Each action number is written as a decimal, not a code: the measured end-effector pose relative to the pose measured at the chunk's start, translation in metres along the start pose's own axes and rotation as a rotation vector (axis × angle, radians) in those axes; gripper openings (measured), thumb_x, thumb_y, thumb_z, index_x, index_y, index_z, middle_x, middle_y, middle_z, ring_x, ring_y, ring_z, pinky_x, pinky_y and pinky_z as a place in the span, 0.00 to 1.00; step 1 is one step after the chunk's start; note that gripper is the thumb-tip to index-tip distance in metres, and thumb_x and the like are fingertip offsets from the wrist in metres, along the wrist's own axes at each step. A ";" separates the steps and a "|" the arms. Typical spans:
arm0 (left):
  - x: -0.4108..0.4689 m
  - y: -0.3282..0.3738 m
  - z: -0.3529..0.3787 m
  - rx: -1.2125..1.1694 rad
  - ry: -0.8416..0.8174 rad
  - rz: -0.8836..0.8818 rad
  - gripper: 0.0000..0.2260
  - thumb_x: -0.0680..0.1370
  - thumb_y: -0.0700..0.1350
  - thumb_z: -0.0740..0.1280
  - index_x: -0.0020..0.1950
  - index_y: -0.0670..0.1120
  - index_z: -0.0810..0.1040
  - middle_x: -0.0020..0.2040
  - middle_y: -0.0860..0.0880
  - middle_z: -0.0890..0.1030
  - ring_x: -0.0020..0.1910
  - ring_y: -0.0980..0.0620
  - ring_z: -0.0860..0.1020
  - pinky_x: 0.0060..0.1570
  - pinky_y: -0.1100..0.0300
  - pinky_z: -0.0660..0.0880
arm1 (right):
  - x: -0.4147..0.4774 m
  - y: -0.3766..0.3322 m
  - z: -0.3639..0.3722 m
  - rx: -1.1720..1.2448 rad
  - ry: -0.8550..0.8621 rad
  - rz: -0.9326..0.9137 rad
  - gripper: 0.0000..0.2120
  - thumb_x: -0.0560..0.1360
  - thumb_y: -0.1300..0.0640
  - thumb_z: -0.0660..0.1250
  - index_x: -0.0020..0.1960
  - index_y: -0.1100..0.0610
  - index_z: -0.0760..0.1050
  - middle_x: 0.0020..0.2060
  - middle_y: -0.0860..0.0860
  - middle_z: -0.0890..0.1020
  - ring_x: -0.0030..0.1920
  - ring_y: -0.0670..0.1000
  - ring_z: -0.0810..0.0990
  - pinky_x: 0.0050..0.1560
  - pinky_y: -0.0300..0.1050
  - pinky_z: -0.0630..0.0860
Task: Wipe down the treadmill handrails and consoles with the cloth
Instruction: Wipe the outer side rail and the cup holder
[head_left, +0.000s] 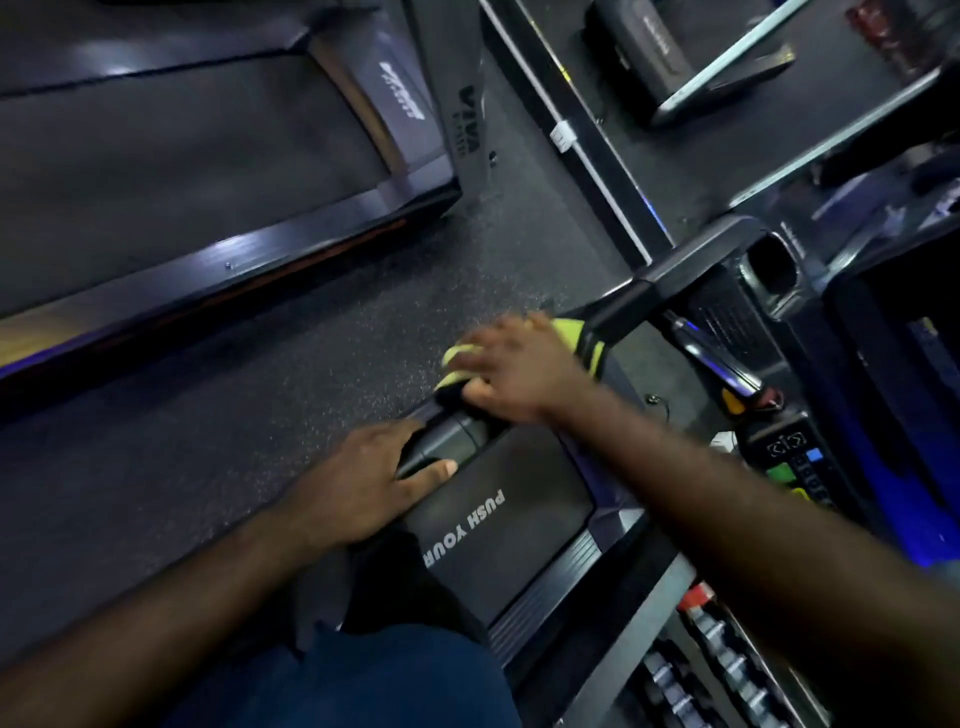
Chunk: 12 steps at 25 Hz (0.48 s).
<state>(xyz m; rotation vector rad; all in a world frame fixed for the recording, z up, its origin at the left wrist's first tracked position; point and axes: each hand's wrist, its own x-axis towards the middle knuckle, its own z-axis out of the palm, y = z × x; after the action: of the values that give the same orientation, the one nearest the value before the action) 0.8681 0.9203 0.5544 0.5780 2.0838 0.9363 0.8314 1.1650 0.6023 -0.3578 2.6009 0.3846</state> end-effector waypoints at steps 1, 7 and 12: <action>0.004 0.002 -0.001 0.013 -0.027 -0.020 0.32 0.74 0.79 0.57 0.67 0.58 0.74 0.59 0.56 0.80 0.53 0.57 0.79 0.56 0.52 0.78 | 0.016 0.035 0.000 -0.085 -0.055 0.039 0.28 0.76 0.33 0.50 0.66 0.37 0.78 0.66 0.45 0.80 0.65 0.55 0.76 0.64 0.57 0.69; 0.039 0.028 -0.002 -0.023 -0.203 -0.170 0.37 0.74 0.76 0.60 0.74 0.54 0.71 0.62 0.55 0.80 0.52 0.57 0.79 0.57 0.57 0.77 | 0.081 0.101 -0.006 -0.134 -0.457 0.505 0.26 0.75 0.42 0.62 0.71 0.49 0.78 0.72 0.54 0.77 0.73 0.59 0.75 0.72 0.56 0.68; 0.068 0.038 0.001 0.043 -0.230 -0.263 0.49 0.61 0.89 0.52 0.68 0.56 0.75 0.61 0.53 0.81 0.53 0.54 0.80 0.60 0.49 0.79 | 0.071 0.062 -0.006 -0.087 -0.510 0.157 0.31 0.76 0.30 0.55 0.73 0.41 0.75 0.72 0.51 0.77 0.71 0.59 0.76 0.68 0.62 0.68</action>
<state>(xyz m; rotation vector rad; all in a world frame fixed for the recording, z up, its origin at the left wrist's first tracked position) 0.8306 0.9889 0.5521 0.3994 1.9191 0.6446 0.7492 1.2078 0.5846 -0.0675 2.1208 0.5620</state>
